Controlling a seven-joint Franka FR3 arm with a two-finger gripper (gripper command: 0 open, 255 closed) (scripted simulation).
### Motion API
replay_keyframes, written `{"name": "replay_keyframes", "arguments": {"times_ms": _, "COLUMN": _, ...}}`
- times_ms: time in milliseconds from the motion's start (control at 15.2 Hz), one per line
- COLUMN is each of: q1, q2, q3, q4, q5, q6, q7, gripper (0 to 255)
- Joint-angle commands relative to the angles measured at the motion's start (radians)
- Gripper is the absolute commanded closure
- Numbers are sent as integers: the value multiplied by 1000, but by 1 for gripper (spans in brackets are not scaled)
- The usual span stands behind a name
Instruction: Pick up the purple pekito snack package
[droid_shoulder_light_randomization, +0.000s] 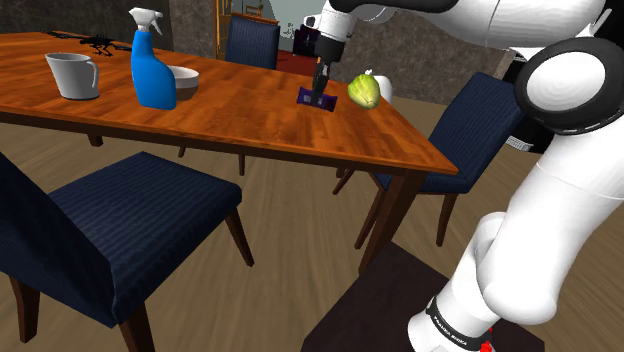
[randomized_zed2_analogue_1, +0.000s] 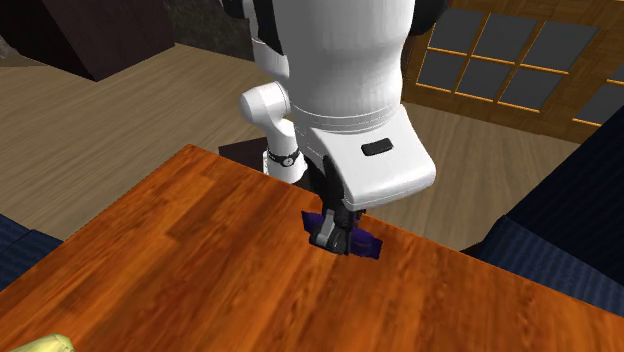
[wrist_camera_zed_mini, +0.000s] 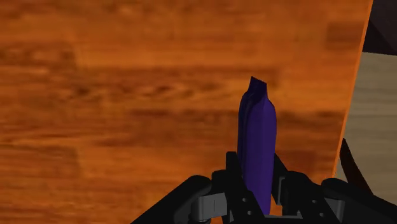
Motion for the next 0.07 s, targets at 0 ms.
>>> {"name": "replay_keyframes", "arguments": {"times_ms": 0, "q1": -1, "q2": 5, "q3": -1, "q4": 14, "q5": 1, "q6": -10, "q7": -1, "gripper": 255}}
